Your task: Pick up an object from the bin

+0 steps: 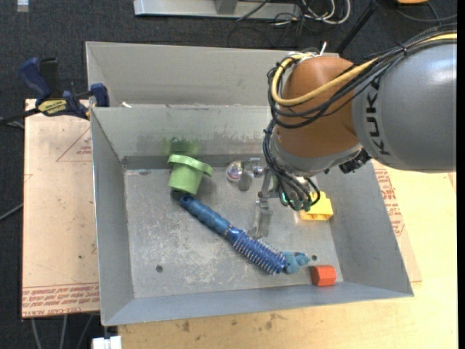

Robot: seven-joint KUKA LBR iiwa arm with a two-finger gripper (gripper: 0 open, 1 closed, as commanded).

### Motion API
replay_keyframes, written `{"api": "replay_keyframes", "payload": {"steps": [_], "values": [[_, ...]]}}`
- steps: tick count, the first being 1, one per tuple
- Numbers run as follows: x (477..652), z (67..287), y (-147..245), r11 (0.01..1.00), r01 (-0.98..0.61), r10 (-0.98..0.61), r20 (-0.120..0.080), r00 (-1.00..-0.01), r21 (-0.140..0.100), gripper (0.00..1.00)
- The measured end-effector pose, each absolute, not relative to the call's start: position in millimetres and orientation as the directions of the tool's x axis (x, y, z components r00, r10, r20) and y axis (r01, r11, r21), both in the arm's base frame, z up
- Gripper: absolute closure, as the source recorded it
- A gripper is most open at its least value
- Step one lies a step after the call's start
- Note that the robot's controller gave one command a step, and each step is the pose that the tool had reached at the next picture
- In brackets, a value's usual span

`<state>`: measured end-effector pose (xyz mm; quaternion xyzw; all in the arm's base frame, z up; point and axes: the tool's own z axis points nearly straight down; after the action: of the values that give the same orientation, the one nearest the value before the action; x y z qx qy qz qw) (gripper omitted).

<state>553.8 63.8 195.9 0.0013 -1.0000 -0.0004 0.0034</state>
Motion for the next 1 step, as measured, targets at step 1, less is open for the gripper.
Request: {"api": "replay_keyframes", "payload": {"steps": [1], "values": [[523.7,65.9,72.1,0.997,-0.078,-0.078,0.006,-0.997,0.001,0.00]]}}
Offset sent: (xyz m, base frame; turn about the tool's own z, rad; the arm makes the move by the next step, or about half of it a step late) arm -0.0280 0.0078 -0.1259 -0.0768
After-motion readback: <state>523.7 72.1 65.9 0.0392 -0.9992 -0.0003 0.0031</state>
